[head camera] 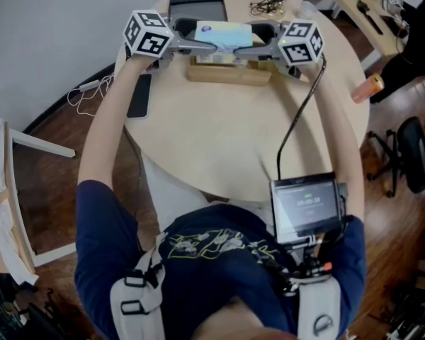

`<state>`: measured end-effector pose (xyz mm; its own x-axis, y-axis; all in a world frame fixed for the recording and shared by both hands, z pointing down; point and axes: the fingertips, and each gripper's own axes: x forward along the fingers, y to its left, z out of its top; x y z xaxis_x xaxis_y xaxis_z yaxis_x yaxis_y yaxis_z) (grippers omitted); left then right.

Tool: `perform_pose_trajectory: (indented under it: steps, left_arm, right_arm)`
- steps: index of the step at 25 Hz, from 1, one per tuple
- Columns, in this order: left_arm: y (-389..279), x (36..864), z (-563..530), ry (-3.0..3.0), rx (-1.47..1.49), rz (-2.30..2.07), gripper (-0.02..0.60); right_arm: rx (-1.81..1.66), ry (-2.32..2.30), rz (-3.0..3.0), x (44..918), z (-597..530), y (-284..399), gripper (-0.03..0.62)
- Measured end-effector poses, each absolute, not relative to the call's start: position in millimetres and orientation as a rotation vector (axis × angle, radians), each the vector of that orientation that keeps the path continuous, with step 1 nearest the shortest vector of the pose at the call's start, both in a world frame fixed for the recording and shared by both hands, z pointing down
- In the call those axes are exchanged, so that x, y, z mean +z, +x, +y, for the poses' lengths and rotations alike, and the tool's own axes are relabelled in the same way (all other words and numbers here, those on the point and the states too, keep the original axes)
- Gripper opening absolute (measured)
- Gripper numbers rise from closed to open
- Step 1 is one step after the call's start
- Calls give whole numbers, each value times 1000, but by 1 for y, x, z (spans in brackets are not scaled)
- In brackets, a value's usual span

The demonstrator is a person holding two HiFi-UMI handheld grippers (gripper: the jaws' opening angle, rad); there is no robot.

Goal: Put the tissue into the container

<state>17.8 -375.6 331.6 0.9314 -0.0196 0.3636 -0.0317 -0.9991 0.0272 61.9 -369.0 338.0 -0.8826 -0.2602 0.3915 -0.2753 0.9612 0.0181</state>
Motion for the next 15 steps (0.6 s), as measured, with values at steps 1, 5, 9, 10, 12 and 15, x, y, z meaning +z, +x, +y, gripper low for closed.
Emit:
perform_pose_trajectory:
  steps: [1, 5, 9, 10, 12, 15]
  left_arm:
    - [18, 336, -377, 3051, 586, -42, 385]
    - [18, 354, -380, 3034, 640, -42, 387]
    - [17, 372, -380, 3037, 727, -37, 387]
    - [17, 377, -380, 3036, 753, -35, 387]
    - [17, 386, -379, 3029, 809, -30, 388]
    - [16, 398, -378, 3016, 871, -21, 388]
  right_arm:
    - [62, 385, -2699, 343, -370, 62, 367]
    - [81, 386, -2647, 361, -374, 62, 367]
    - [54, 395, -2588, 378, -374, 62, 367]
    - [49, 395, -2573, 382, -374, 63, 367]
    - [45, 384, -2547, 390, -373, 64, 367]
    - [46, 363, -2514, 399, -372, 63, 368]
